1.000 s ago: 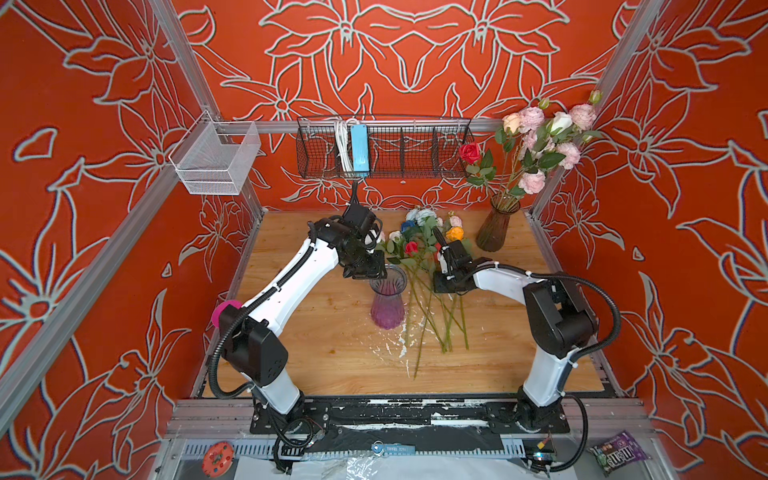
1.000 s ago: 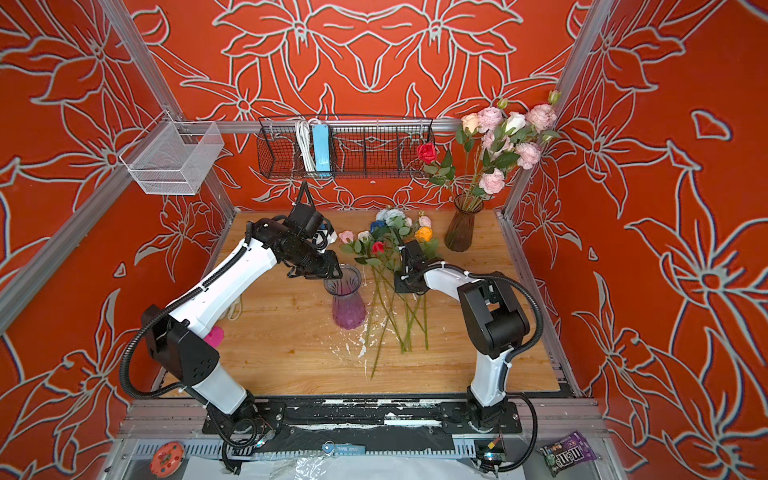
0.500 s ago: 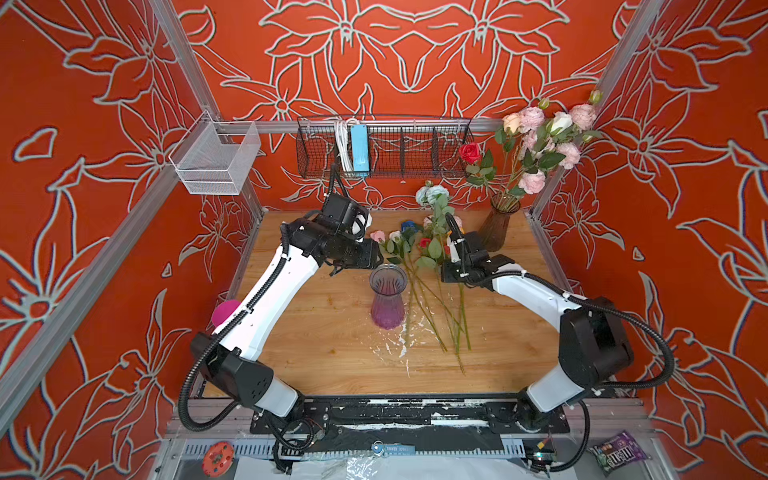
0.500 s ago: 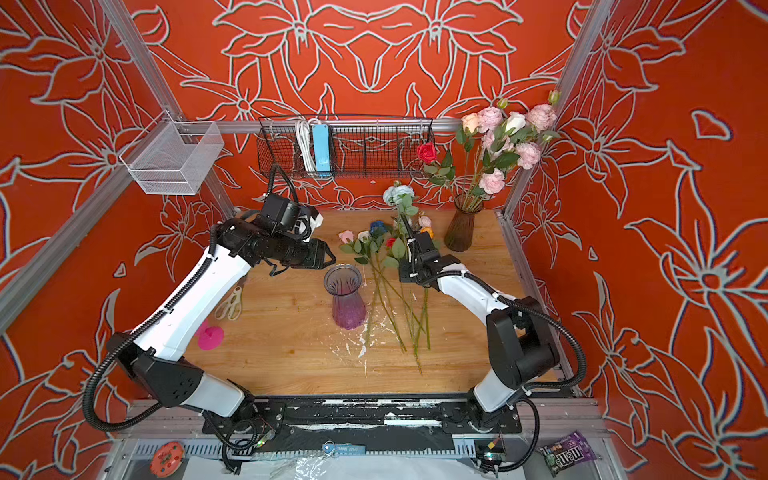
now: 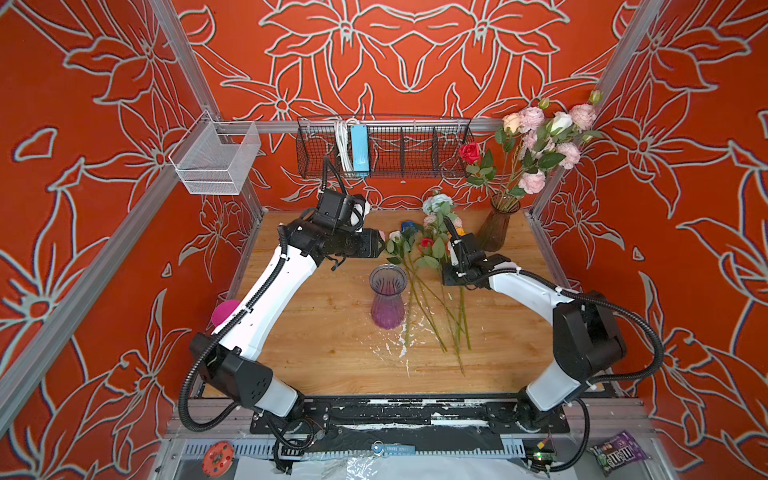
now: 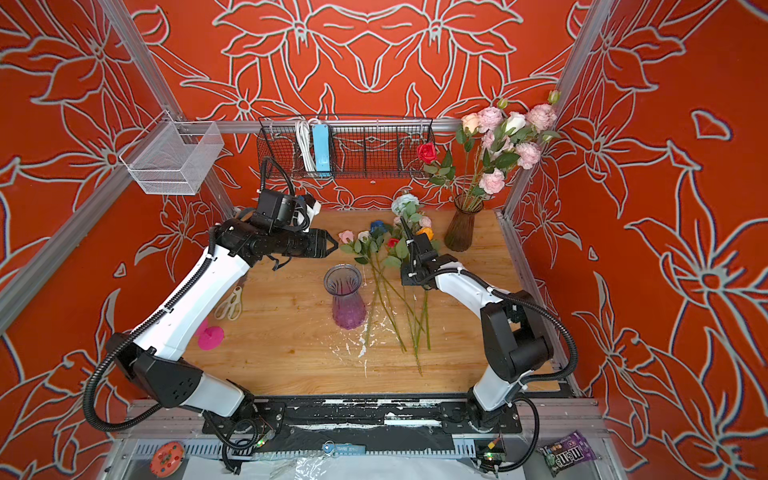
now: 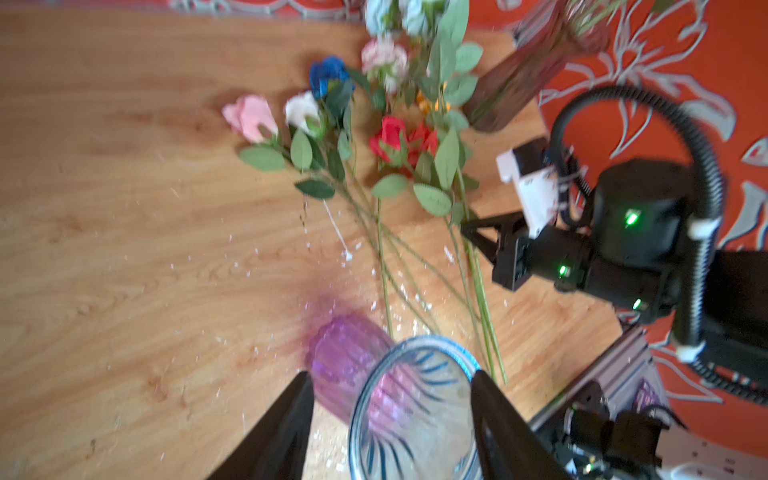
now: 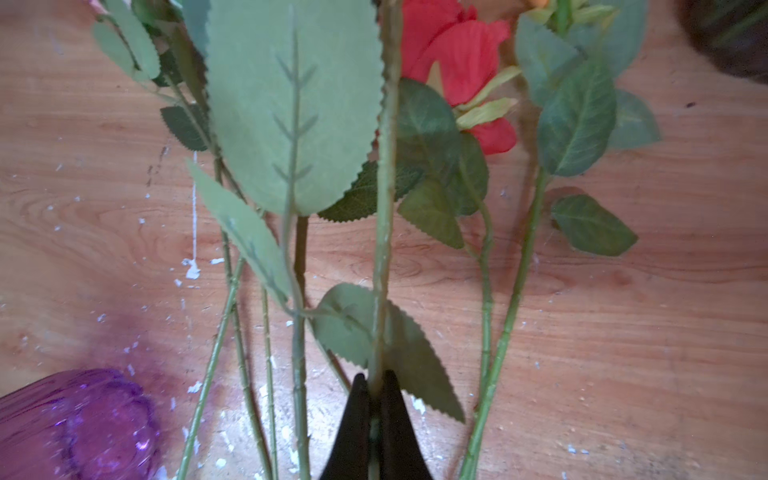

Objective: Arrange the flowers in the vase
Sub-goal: 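Grasp a red rose stem with the right gripper while the left gripper withdraws, then lift the red rose upright out of the pile with the right gripper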

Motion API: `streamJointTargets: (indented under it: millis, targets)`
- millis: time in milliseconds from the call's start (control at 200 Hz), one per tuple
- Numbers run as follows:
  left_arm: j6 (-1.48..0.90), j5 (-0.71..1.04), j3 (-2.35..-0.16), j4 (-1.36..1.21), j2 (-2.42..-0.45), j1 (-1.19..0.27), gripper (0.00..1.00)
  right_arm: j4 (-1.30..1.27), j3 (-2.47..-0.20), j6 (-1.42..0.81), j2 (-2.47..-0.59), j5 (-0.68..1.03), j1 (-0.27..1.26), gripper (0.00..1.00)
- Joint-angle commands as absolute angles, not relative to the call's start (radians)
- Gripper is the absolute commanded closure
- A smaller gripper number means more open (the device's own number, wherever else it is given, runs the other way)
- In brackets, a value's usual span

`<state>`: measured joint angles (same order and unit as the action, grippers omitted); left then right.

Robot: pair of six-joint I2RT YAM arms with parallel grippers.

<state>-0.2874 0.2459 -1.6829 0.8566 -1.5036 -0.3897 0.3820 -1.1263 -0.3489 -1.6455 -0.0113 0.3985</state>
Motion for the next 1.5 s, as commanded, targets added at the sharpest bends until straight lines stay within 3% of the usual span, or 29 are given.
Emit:
streamJointTargets:
  millis: [0,195,270,390,590,741,1291,1491]
  targets:
    - [-0.305,0.213,-1.665,0.692,-1.451,-0.383,0.36,0.374,-1.137,-0.339,-1.636,-0.094,0.396,1.00]
    - [-0.303,0.148,-1.514,0.394,-1.388,-0.383,0.29,0.420,-1.165,-0.300,-1.643,-0.032,0.415,1.00]
    - [-0.306,0.122,-1.389,0.250,-1.342,-0.381,0.20,0.440,-1.172,-0.280,-1.660,-0.070,0.420,1.00]
    - [-0.383,0.147,-1.279,0.144,-1.284,-0.332,0.16,0.542,-1.226,-0.242,-1.708,-0.107,0.399,0.75]
    - [-0.477,0.129,-1.181,0.121,-1.199,-0.273,0.15,0.584,-1.219,-0.289,-1.624,-0.171,0.396,0.66]
    - [-0.528,0.103,-1.143,0.110,-1.174,-0.256,0.15,0.577,-1.201,-0.278,-1.585,-0.063,0.398,0.66]
    - [-0.569,0.173,-1.143,0.102,-1.203,-0.235,0.15,0.601,-1.225,-0.289,-1.760,-0.004,0.393,0.64]
    - [-0.574,0.190,-1.145,0.101,-1.212,-0.222,0.15,0.605,-1.250,-0.295,-1.805,0.008,0.391,0.86]
